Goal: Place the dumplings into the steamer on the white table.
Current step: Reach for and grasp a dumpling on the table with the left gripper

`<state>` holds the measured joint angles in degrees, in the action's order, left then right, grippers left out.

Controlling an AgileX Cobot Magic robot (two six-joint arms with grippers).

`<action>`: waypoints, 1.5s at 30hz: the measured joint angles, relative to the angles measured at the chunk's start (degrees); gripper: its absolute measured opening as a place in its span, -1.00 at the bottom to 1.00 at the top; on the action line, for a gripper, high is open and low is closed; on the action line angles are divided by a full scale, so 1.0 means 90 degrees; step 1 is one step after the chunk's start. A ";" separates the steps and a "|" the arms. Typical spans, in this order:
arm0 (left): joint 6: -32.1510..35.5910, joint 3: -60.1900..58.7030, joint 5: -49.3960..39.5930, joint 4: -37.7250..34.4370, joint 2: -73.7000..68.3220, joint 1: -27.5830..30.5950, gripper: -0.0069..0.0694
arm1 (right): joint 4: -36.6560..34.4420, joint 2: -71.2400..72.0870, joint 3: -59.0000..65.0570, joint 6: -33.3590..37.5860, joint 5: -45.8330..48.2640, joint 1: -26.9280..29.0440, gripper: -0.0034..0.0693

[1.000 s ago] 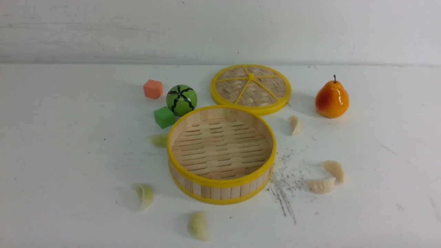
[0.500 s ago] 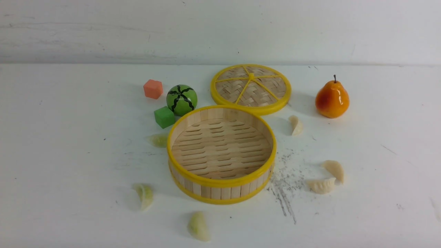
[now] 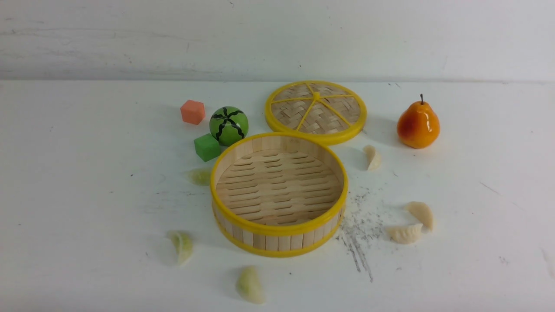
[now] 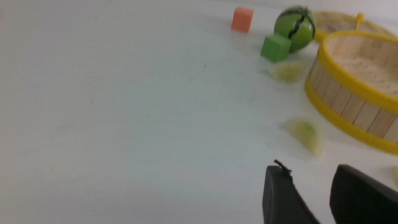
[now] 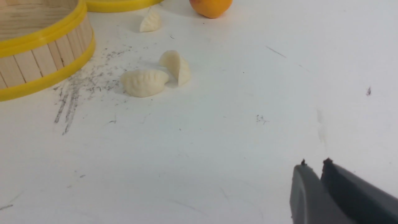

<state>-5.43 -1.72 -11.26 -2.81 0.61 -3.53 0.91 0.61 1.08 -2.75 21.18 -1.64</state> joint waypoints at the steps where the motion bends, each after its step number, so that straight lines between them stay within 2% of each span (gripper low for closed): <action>1: 0.0000 0.0000 0.0203 0.0007 0.0000 0.0000 -0.19 | 0.0050 0.0000 0.0022 0.0000 -0.0097 0.0000 -0.70; 5: 0.0000 0.0000 0.1112 0.0063 0.0000 0.0000 -0.19 | 0.0109 0.0000 0.0059 0.0000 -0.0802 0.0000 -0.70; 9: 0.0000 0.0000 0.2492 0.0107 0.0000 0.0000 -0.19 | 0.0109 0.0000 0.0059 0.0000 -0.2256 0.0000 -0.69; 13: 0.0000 0.0000 0.3307 0.0119 0.0000 0.0000 -0.19 | 0.0109 0.0000 0.0059 0.0000 -0.3520 0.0000 -0.68; 15: -0.0014 0.0000 0.3734 0.0126 0.0000 0.0000 -0.19 | 0.0123 0.0000 0.0059 -0.0066 -0.4598 0.0000 -0.68; 16: -0.0021 0.0000 0.3771 0.0126 0.0000 0.0000 -0.19 | 0.0123 0.0000 0.0059 -0.0090 -0.4686 0.0000 -0.67; 18: -0.0336 0.0000 0.4426 0.0058 0.0000 0.0000 -0.19 | 0.0134 0.0000 0.0059 -0.0640 -0.6060 0.0000 -0.67; 22: -0.1498 0.0000 0.5106 -0.0025 0.0000 0.0000 -0.19 | 0.0126 0.0002 0.0059 -0.1251 -0.6989 0.0000 -0.67; 24: -0.2287 0.0032 0.5315 -0.0068 0.0000 0.0000 -0.19 | 0.0087 0.0002 -0.0030 -0.1567 -0.7060 0.0000 -0.67; 25: -0.2370 0.0046 0.5315 -0.0085 0.0000 0.0000 -0.19 | 0.0081 0.0002 -0.0079 -0.1598 -0.7050 0.0000 -0.66; 26: -0.2805 0.0204 0.5225 -0.0108 0.0000 0.0000 -0.20 | 0.0053 0.0002 -0.0339 -0.1724 -0.6820 0.0000 -0.66; 27: -0.3215 0.0754 0.4695 -0.0087 0.0000 0.0000 -0.28 | 0.0030 0.0002 -0.0868 -0.1760 -0.6191 0.0000 -0.68; 28: -0.3258 0.0900 0.4541 -0.0072 0.0000 0.0000 -0.30 | 0.0030 0.0002 -0.0938 -0.1760 -0.6095 0.0000 -0.70; 30: -0.3299 0.1661 0.3715 0.0043 -0.0020 0.0000 -0.44 | 0.0015 -0.0023 -0.1784 -0.1708 -0.4955 0.0000 -0.80; 31: -0.3199 0.2321 0.3037 0.0241 -0.0158 0.0000 -0.57 | 0.0011 -0.0142 -0.2267 -0.1644 -0.4185 0.0000 -0.89; 34: -0.2858 0.3593 0.1663 0.0745 -0.0887 0.0000 -0.84 | 0.0014 -0.0652 -0.3296 -0.1567 -0.2664 0.0000 -0.94; 35: -0.2836 0.3675 0.1565 0.0745 -0.0954 0.0000 -0.85 | 0.0020 -0.0698 -0.3422 -0.1571 -0.2560 0.0000 -0.94; 37: -0.2666 0.4516 0.0366 0.0991 -0.1911 0.0000 -0.85 | 0.0100 -0.1272 -0.3974 -0.1545 -0.1415 0.0000 -0.94; 39: -0.2655 0.4868 -0.0354 0.1008 -0.2715 0.0000 -0.85 | 0.0137 -0.1750 -0.4252 -0.1533 -0.0652 0.0000 -0.94; 42: -0.2693 0.4971 -0.0758 0.0826 -0.3555 0.0000 -0.85 | 0.0035 -0.2321 -0.4349 -0.1266 0.0631 0.0000 -0.94; 45: -0.2683 0.4984 -0.1223 0.0203 -0.4470 0.0002 -0.85 | -0.0380 -0.2892 -0.4349 -0.0438 0.2034 0.0000 -0.94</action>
<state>-29.58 43.14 -22.27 -0.98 -39.62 -3.51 -2.50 -25.42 -38.06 -6.69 39.49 -1.64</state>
